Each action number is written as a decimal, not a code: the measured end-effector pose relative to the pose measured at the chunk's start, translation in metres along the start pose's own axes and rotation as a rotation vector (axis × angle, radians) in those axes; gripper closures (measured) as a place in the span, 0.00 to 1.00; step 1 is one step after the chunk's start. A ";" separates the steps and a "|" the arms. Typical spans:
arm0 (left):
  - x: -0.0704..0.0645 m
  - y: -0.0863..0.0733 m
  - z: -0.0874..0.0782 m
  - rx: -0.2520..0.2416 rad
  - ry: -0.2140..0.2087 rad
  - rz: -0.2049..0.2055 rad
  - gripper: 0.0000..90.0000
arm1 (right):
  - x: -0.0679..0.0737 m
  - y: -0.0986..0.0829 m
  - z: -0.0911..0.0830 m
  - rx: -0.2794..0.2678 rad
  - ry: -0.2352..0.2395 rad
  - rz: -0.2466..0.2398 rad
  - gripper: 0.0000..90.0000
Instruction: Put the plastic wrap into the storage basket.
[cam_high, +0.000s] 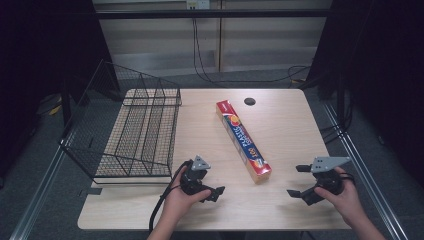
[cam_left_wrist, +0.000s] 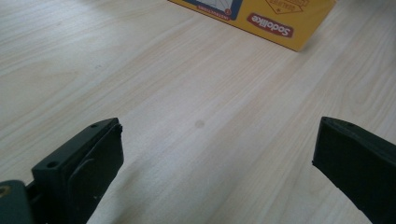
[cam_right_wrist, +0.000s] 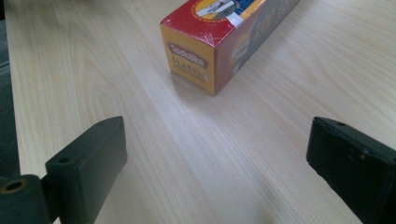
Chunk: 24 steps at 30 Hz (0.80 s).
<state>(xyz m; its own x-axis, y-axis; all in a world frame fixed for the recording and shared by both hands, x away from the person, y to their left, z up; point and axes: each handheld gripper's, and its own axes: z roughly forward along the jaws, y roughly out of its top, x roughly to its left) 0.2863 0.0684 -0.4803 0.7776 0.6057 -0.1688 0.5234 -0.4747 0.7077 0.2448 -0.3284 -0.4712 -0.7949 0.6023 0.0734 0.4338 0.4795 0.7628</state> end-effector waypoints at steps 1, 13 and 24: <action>0.000 0.001 0.000 -0.011 -0.003 -0.012 0.02 | -0.001 -0.001 -0.001 -0.002 -0.001 0.002 0.06; 0.004 0.014 0.003 0.017 -0.024 -0.069 0.01 | -0.003 -0.007 -0.012 -0.040 -0.045 0.047 0.05; 0.014 0.048 0.010 0.042 -0.033 -0.125 0.01 | -0.001 -0.006 -0.009 -0.008 -0.033 0.018 0.06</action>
<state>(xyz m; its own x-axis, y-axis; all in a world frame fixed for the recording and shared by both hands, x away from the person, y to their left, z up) 0.3261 0.0471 -0.4555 0.7158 0.6410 -0.2770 0.6308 -0.4234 0.6503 0.2395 -0.3375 -0.4701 -0.7725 0.6316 0.0660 0.4445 0.4636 0.7665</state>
